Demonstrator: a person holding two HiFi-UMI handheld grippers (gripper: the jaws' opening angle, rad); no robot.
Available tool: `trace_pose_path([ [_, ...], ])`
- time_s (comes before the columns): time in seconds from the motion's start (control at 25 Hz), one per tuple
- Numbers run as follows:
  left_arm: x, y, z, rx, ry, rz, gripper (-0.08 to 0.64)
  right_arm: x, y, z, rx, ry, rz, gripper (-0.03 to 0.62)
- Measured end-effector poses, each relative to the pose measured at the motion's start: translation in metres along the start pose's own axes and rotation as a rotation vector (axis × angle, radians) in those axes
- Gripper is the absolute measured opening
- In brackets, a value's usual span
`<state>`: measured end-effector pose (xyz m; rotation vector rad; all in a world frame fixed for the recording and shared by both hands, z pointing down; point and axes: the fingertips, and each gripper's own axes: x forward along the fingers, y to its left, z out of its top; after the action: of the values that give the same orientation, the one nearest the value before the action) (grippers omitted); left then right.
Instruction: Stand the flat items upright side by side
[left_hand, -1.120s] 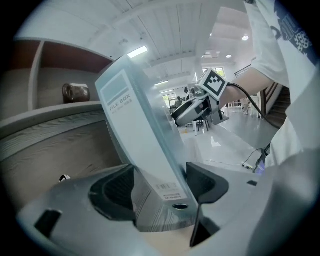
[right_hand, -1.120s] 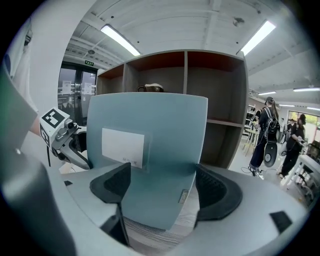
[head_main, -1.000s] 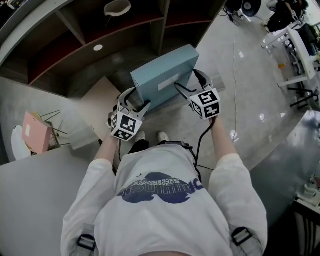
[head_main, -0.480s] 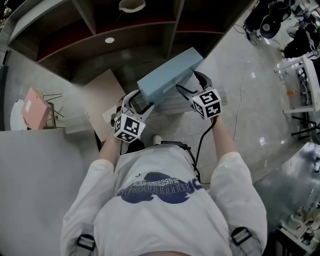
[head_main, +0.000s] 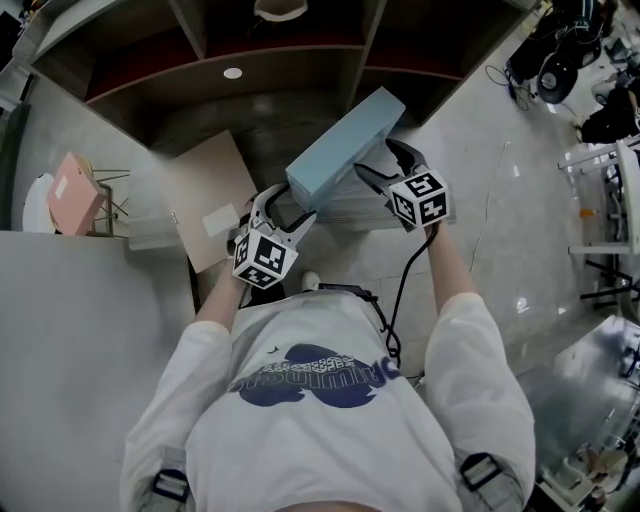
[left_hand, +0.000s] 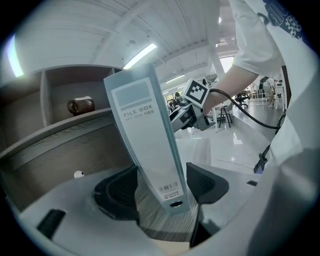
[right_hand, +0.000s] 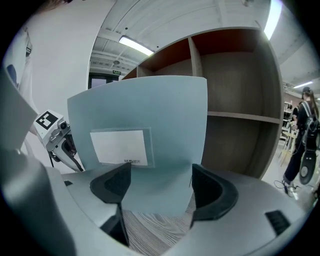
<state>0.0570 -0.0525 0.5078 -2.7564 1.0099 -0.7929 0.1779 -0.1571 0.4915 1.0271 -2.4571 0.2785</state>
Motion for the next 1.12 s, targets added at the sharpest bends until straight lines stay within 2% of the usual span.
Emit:
trace_pose_path([
  [0.48,0.0,-0.023,0.006,-0.029,-0.012,0.014,0.313,0.019,-0.005,0.002,0.031,-0.013,0.105,0.376],
  [0.92,0.011,-0.038,0.019,-0.026,-0.014,-0.02,0.313,0.034,-0.018,0.013,-0.088,0.099,0.173,0.374],
  [1.12,0.019,-0.043,0.025,-0.017,-0.014,-0.031,0.313,0.04,-0.025,0.016,-0.097,0.118,0.195,0.373],
])
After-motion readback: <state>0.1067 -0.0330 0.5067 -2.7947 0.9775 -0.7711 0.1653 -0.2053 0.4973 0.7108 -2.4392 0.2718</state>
